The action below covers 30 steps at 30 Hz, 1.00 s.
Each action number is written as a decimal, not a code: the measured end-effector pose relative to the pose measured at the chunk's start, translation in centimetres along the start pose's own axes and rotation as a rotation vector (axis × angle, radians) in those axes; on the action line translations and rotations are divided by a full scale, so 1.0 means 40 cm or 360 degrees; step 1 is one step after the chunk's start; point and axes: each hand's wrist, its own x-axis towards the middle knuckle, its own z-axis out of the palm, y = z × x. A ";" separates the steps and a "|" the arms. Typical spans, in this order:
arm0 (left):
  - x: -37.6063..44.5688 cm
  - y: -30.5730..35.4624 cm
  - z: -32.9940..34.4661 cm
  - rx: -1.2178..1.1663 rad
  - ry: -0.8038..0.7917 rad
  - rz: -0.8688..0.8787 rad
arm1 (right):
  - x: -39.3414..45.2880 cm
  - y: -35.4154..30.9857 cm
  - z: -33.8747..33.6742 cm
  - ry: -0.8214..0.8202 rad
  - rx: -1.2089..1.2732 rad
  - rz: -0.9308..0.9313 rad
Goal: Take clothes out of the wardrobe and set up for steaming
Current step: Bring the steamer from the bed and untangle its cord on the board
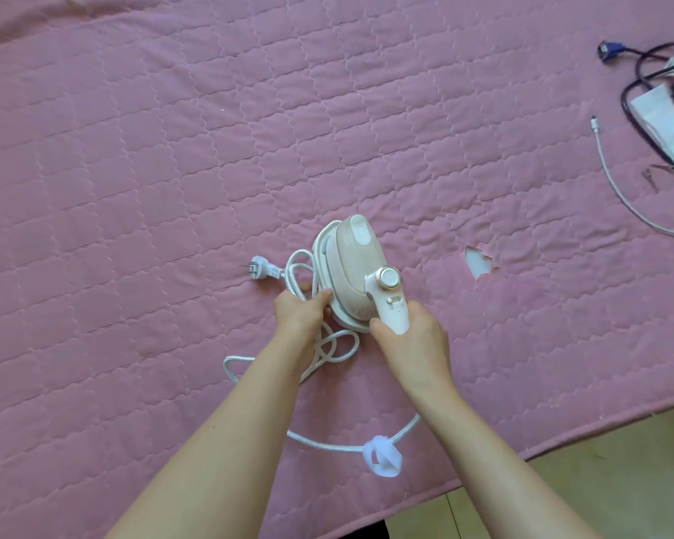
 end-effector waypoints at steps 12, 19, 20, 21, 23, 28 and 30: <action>-0.176 0.135 -0.182 -0.0213 0.0017 0.0045 | -0.191 -0.189 -0.107 -0.0041 0.0040 -0.0233; -0.360 0.221 -0.375 -0.0358 0.0092 0.0105 | -0.389 -0.317 -0.181 -0.0064 0.0205 -0.0298; -0.387 0.231 -0.405 -0.0375 0.0101 0.0116 | -0.419 -0.336 -0.189 -0.0068 0.0210 -0.0312; -0.415 0.240 -0.436 -0.0395 0.0113 0.0124 | -0.448 -0.354 -0.195 -0.0072 0.0215 -0.0328; -0.473 0.257 -0.496 -0.0445 0.0135 0.0148 | -0.506 -0.388 -0.206 -0.0081 0.0219 -0.0354; -0.611 0.279 -0.629 -0.0673 0.0250 0.0179 | -0.631 -0.481 -0.224 -0.0167 0.0142 -0.0520; -0.664 0.279 -0.674 -0.0812 0.0268 0.0206 | -0.672 -0.514 -0.230 -0.0203 0.0078 -0.0646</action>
